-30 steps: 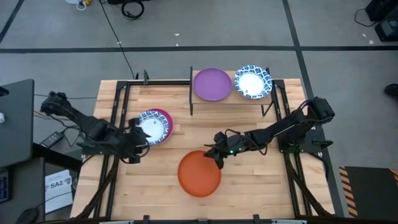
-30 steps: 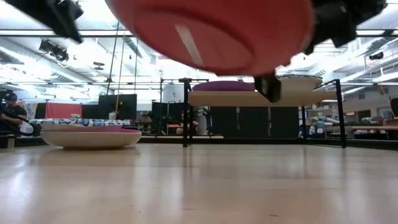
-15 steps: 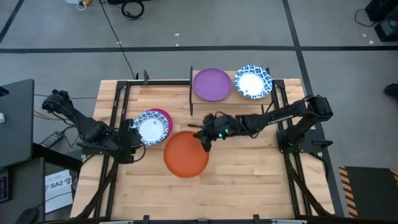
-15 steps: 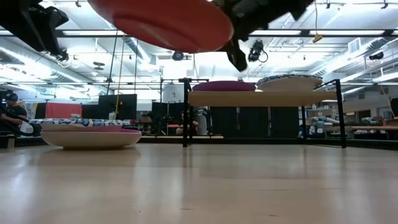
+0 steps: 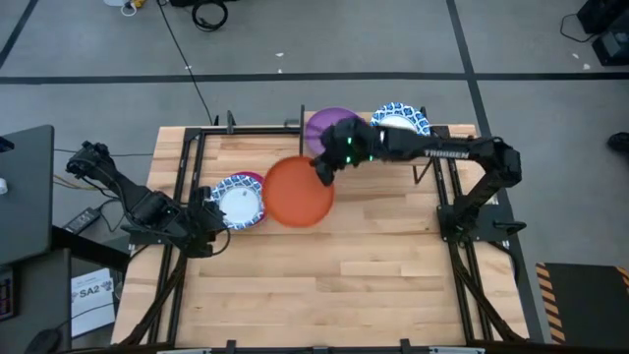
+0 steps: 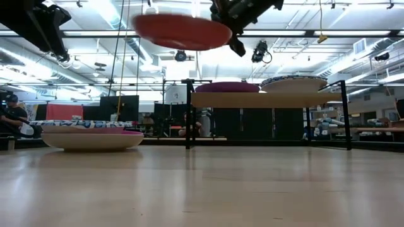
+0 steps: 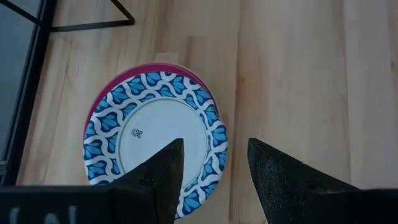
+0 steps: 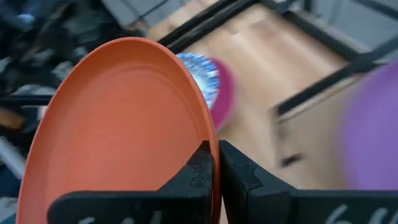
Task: Place and stack plates onto a shelf
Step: Stack the orange plate on top of the violet plate on the shelf
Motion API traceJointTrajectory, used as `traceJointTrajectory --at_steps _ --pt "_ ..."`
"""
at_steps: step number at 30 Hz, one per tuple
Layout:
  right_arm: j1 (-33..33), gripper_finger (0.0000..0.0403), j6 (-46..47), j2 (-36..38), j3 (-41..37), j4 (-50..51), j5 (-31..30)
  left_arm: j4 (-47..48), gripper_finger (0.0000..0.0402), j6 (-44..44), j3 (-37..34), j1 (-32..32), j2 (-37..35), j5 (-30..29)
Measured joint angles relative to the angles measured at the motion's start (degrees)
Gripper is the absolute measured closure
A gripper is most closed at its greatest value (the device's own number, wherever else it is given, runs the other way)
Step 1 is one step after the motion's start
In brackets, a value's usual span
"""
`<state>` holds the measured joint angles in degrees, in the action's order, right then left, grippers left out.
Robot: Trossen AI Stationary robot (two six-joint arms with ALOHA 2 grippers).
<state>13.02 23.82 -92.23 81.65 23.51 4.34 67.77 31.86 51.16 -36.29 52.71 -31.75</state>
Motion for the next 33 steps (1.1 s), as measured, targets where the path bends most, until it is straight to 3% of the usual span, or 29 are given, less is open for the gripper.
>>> traceJointTrajectory --at_steps 8,19,33 --pt "11.08 0.0382 -3.47 0.07 7.4 10.37 0.01 -0.18 0.0216 0.01 0.0 0.0 0.0 0.0" --pt "25.03 0.0381 -5.37 0.07 7.77 12.3 4.72 -0.22 0.0216 0.48 0.0 0.0 0.0 0.02" --pt "31.07 0.0381 -7.55 -0.42 6.87 14.36 4.39 -0.31 0.0216 0.55 0.0 0.0 0.0 0.02"
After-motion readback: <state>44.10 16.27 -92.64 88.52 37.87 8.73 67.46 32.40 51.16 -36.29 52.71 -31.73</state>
